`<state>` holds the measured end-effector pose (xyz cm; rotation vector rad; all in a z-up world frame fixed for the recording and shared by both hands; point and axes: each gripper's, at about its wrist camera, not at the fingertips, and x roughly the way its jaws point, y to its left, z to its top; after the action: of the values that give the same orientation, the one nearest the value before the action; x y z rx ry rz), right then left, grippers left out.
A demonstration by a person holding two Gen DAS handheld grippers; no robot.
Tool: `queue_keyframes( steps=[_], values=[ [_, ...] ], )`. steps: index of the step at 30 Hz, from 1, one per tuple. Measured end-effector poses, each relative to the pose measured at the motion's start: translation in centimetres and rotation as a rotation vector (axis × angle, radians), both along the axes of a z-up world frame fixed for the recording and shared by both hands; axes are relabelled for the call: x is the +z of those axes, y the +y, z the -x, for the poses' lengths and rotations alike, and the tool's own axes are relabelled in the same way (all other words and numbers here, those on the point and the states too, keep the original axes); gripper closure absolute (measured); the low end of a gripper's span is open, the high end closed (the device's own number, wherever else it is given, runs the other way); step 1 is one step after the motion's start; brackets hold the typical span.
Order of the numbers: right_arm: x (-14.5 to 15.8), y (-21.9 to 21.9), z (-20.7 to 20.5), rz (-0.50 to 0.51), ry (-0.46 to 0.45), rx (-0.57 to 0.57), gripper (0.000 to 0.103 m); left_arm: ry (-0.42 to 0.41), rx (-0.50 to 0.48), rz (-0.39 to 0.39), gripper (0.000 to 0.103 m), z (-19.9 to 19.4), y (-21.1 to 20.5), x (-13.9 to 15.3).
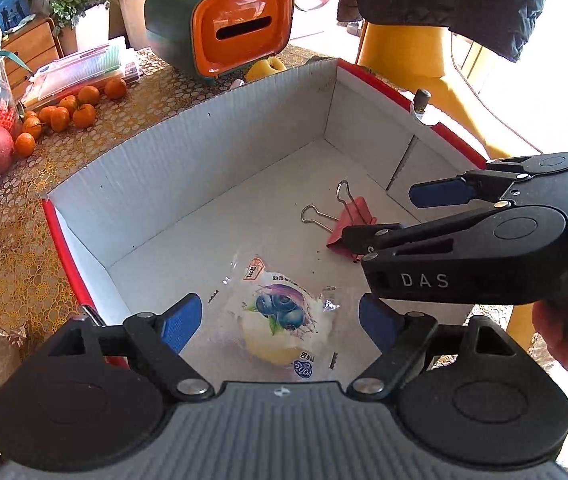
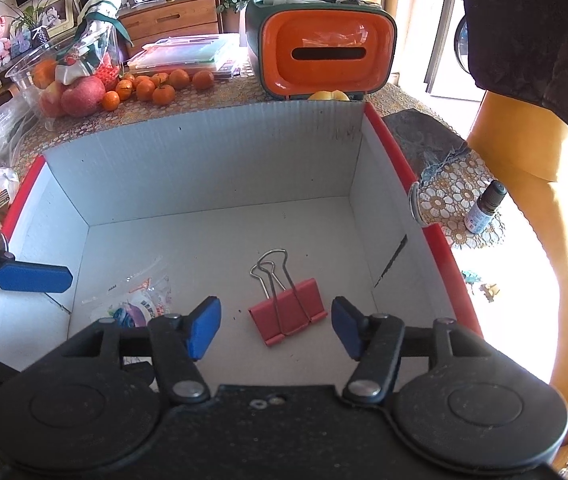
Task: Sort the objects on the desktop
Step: 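Open both tools to drop the bread bag and binder clip into the box, then withdraw both tools from the box back over the table items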
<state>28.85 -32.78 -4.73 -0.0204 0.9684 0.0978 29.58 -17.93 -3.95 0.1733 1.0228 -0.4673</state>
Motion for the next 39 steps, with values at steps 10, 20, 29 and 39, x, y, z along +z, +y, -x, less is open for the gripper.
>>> queue_keyframes(
  steps=[10, 20, 29, 39],
  values=[
    [2.7, 0.5, 2.0, -0.058, -0.060, 0.004, 0.018, -0.039, 0.019, 0.069, 0.011, 2.7, 1.8, 2.2],
    [5.6, 1.7, 4.8, -0.087, -0.128, 0.007, 0.014, -0.095, 0.047, 0.137, 0.011, 5.8, 3.7, 4.3],
    [8.4, 3.2, 7.9, -0.143, -0.206, 0.043, 0.005, -0.167, 0.059, 0.183, 0.002, 9.0, 6.3, 5.9],
    [10.6, 6.9, 11.3, -0.154, -0.281, 0.122, 0.001, -0.264, 0.146, 0.204, 0.000, 12.6, 11.6, 7.1]
  ],
)
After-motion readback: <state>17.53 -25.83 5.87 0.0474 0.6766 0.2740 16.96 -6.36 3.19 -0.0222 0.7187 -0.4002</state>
